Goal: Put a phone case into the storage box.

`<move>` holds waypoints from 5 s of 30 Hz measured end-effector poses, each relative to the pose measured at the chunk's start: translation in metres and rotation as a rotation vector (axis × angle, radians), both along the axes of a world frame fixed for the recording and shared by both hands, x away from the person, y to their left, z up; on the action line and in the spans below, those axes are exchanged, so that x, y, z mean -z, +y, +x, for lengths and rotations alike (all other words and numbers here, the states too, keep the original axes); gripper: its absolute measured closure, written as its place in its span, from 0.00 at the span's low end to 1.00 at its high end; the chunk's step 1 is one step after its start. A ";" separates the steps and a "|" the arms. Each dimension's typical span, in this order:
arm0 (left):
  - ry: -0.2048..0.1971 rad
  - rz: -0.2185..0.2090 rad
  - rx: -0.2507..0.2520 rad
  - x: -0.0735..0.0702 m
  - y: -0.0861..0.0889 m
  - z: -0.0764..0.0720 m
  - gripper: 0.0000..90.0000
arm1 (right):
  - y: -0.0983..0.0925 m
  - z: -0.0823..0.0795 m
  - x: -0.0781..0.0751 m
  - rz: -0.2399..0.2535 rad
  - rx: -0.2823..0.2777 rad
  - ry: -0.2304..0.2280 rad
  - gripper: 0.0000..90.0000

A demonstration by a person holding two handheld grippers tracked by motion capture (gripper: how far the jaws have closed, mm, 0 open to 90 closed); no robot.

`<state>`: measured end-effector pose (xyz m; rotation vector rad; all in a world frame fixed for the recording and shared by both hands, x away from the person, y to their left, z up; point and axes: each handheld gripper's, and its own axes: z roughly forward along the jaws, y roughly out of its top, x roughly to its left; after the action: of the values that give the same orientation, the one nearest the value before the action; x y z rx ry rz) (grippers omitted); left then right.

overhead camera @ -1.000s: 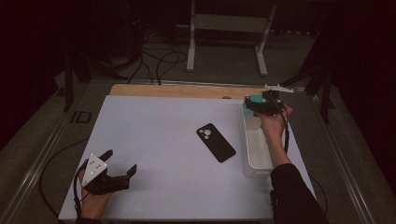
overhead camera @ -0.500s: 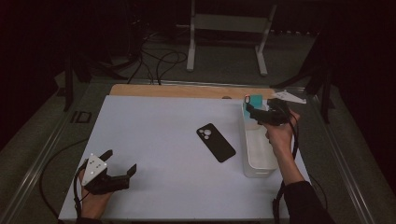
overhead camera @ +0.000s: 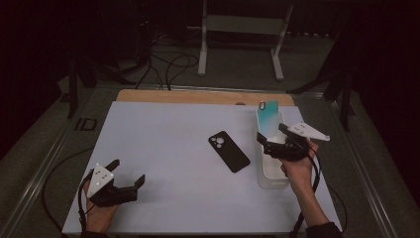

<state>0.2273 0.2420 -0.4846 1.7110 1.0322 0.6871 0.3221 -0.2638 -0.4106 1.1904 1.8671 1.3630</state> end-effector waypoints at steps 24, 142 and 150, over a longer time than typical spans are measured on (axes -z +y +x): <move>0.001 0.002 0.009 0.000 -0.002 0.000 0.01 | -0.005 -0.077 0.044 -0.027 -0.096 -0.086 0.10; -0.001 0.003 0.006 0.000 0.001 -0.002 0.01 | 0.140 0.112 0.087 -0.526 -0.116 0.767 0.10; 0.000 0.003 0.006 0.000 0.001 -0.002 0.01 | 0.139 0.112 0.093 -0.556 -0.088 0.789 0.10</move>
<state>0.2256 0.2428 -0.4843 1.7159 1.0262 0.6858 0.4342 -0.1247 -0.5034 1.4464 2.6082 0.3187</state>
